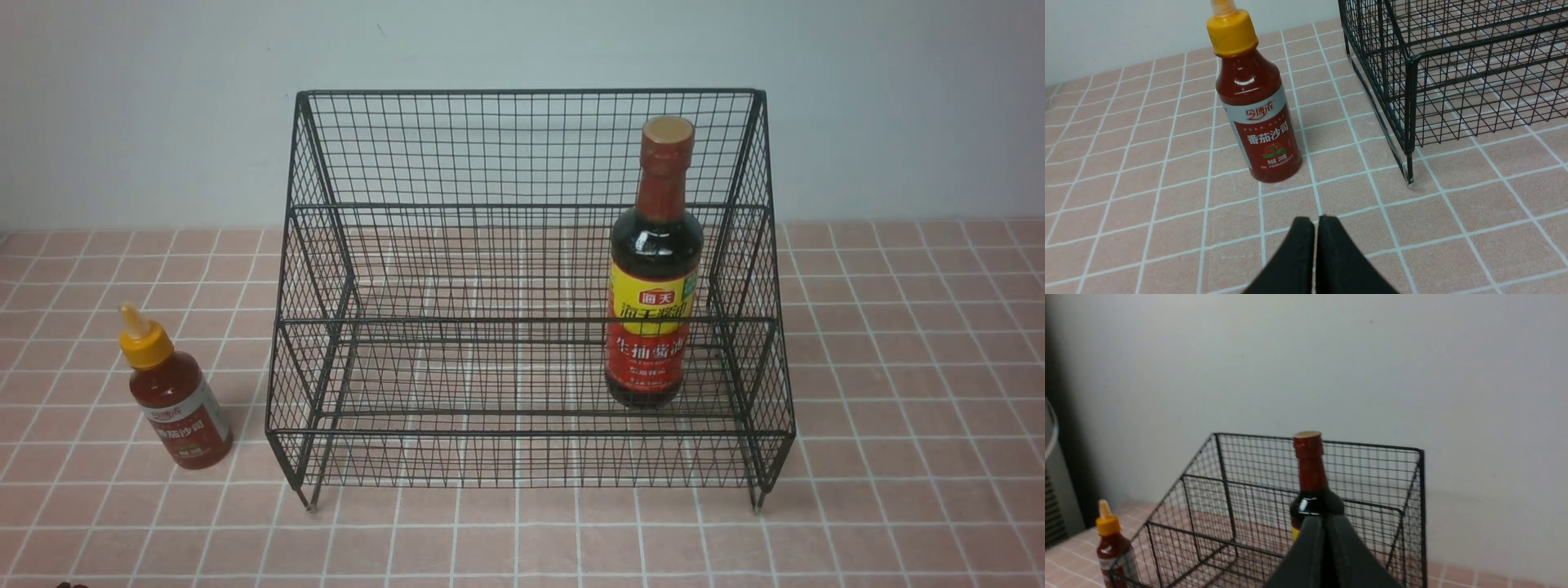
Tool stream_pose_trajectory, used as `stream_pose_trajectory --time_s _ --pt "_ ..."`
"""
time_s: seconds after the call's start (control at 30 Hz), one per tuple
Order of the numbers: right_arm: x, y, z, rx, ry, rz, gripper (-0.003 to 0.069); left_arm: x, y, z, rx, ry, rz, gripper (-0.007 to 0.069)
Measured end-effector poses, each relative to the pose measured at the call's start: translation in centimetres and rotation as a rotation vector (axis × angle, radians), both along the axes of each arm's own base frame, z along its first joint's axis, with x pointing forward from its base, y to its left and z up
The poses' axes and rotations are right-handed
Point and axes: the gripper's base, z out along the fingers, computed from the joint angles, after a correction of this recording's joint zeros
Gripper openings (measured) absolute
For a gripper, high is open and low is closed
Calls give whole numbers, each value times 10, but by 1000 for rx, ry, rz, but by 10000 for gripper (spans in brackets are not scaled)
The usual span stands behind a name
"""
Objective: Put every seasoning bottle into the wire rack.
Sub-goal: Use the left arm to grab the condiment bottle closest to it
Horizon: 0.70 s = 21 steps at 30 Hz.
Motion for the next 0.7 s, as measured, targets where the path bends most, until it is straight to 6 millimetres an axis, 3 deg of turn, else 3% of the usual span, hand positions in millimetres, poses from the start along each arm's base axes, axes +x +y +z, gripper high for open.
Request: stream_pose_trajectory --time_s 0.17,0.7 --pt "6 4 -25 117 -9 29 -11 0 0 0 0 0 0 -7" --pt "6 4 -25 170 -16 34 -10 0 0 0 0 0 0 -7"
